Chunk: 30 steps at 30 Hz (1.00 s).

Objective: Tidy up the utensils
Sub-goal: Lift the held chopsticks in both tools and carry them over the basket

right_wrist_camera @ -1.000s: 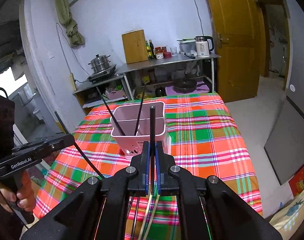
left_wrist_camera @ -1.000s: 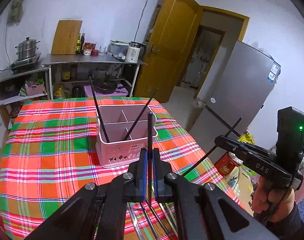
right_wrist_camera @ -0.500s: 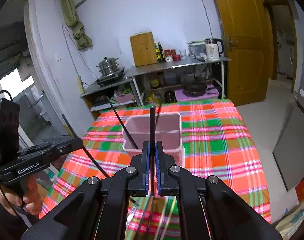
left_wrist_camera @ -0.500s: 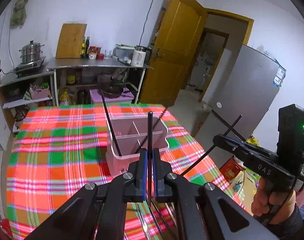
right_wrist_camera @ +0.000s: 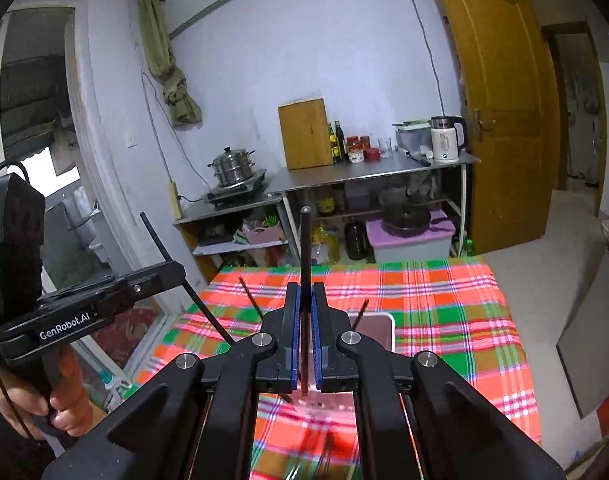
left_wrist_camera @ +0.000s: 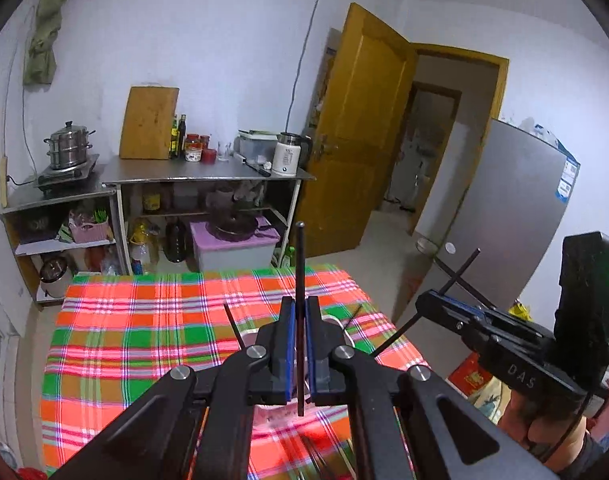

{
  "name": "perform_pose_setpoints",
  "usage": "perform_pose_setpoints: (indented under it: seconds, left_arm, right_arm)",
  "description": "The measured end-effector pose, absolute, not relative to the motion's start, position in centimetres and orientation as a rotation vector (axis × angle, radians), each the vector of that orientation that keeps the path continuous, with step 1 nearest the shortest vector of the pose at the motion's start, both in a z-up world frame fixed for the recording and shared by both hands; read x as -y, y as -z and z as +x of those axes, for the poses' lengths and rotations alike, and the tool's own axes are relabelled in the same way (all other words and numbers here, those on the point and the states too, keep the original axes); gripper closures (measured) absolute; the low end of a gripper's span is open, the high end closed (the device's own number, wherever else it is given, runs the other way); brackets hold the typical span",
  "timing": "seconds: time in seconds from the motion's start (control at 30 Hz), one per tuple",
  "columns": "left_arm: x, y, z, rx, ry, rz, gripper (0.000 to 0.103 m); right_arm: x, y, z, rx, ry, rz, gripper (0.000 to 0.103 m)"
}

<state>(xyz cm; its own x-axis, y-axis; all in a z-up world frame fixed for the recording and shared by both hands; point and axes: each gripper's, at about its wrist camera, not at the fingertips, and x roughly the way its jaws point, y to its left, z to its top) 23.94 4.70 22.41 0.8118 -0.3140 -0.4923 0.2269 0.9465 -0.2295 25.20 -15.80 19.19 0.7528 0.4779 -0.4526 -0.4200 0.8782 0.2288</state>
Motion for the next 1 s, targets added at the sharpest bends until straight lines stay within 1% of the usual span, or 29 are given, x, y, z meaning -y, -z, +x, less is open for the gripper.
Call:
perform_pose_setpoints:
  seconds: [0.3,0.7,1.0]
  left_arm:
    - [-5.4,-21.3,27.2,-0.56,0.274,-0.179,0.099]
    - [-6.4,-14.9,30.0,-0.662,0.255,-0.219,0.098]
    - [-6.4,-13.2,30.2,-0.68,0.245,-0.209,0.098]
  right_arm:
    - [14.9,-18.2,27.9,-0.544,-0.474,0.114,0.098]
    - [14.1,-13.0,30.6,-0.648,-0.465,0.11,0.098]
    - [14.3,-11.1,31.2,-0.703,-0.471,0.134,0.098]
